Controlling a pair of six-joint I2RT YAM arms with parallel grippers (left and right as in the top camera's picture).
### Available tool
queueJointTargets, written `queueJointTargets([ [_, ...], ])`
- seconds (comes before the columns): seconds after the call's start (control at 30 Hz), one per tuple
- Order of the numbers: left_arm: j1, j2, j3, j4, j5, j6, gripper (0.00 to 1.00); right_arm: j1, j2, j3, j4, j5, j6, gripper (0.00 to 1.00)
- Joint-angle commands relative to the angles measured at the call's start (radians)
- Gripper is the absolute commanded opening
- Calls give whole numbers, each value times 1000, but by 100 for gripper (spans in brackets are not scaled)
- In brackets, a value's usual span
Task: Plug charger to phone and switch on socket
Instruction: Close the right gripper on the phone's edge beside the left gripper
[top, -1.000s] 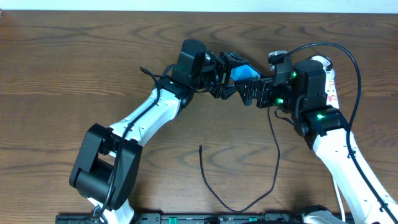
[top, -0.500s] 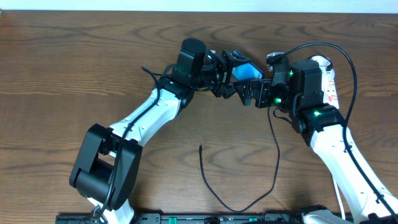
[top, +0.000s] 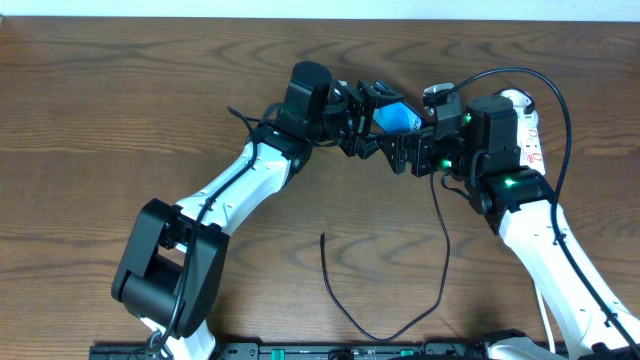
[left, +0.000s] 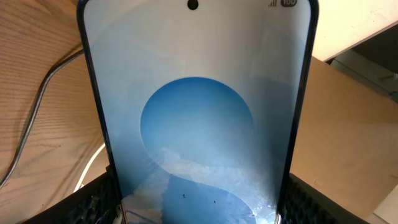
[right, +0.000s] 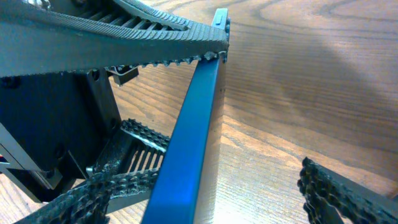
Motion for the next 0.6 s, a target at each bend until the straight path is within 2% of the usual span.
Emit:
queueJointTargets([
  [0.0, -2, -30, 8, 10, 16, -5, 7, 2, 3, 23, 0, 4, -23, 91],
  [0.5, -2, -30, 8, 10, 16, -5, 7, 2, 4, 23, 5, 5, -23, 67],
  [0.57, -2, -30, 8, 10, 16, -5, 7, 2, 4, 23, 6, 4, -23, 59],
])
